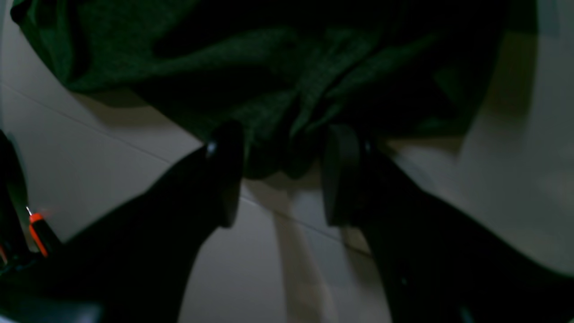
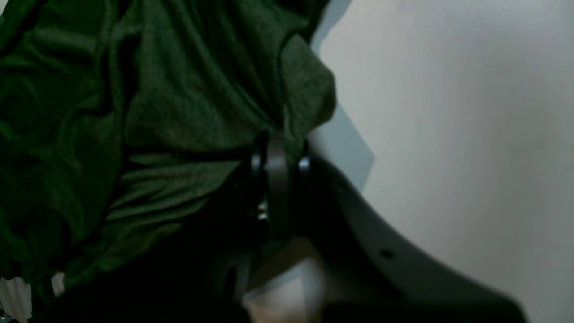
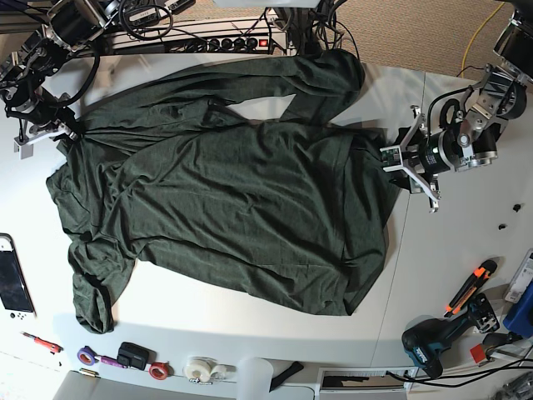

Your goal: Layout the t-shirt on the table in an organized manner, then fold the t-shirt properly

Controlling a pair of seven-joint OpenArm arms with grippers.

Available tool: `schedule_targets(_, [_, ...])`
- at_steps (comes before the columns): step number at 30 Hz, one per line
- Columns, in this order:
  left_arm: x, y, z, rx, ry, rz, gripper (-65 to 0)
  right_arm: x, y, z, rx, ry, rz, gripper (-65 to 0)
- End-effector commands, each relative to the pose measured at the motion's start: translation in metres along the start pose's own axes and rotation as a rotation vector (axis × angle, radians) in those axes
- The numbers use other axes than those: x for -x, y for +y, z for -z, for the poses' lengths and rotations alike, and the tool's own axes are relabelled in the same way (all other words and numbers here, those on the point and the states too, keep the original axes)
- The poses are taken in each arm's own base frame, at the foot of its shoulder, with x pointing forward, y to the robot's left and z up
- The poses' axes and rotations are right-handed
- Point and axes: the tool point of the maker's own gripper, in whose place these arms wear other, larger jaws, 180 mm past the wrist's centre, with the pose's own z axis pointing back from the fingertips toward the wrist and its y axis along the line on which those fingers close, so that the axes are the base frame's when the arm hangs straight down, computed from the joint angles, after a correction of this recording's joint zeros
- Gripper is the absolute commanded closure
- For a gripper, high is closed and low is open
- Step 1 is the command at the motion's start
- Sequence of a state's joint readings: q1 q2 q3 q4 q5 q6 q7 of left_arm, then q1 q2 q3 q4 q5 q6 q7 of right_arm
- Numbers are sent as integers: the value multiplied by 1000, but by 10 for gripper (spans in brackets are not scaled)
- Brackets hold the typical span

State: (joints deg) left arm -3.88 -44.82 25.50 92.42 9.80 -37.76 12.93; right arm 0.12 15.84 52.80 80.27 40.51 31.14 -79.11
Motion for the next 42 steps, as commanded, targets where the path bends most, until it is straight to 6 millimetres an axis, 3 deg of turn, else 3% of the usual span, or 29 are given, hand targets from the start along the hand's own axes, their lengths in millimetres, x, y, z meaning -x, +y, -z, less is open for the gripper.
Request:
schedule_targets(1, [15, -16, 3, 58, 63, 17, -272, -17, 1, -7, -4, -45, -22, 0])
schedule_targets(5, [15, -17, 4, 60, 64, 15, -248, -19, 4, -7, -23, -55, -36, 0])
schedule_targets(7, [15, -17, 4, 60, 64, 15, -150, -19, 4, -7, -24, -55, -37, 0])
schedule_targets(9, [15, -17, 4, 60, 65, 15, 0, -19, 4, -7, -24, -55, -37, 0])
schedule_targets(14, [13, -15, 4, 58, 54, 5, 0, -21, 5, -8, -27, -64, -37, 0])
schedule_targets(17, [5, -6, 1, 51, 18, -35, 0, -32, 3, -14, -26, -93, -48, 0])
schedule_targets(24, [-9, 28, -17, 18, -31, -112, 0, -82, -24, -53, 79, -147, -148, 0])
schedule_targets(29, [0, 46, -32, 7, 16, -148, 0, -115, -38, -82, 150, -192, -213, 0])
schedule_targets(35, [15, 41, -42, 43, 58, -209, 0, -135, -53, -101, 243, -218, -260, 0])
schedule_targets(42, [34, 21, -49, 139, 167, -316, 0, -127, -57, -97, 261, -187, -252, 0])
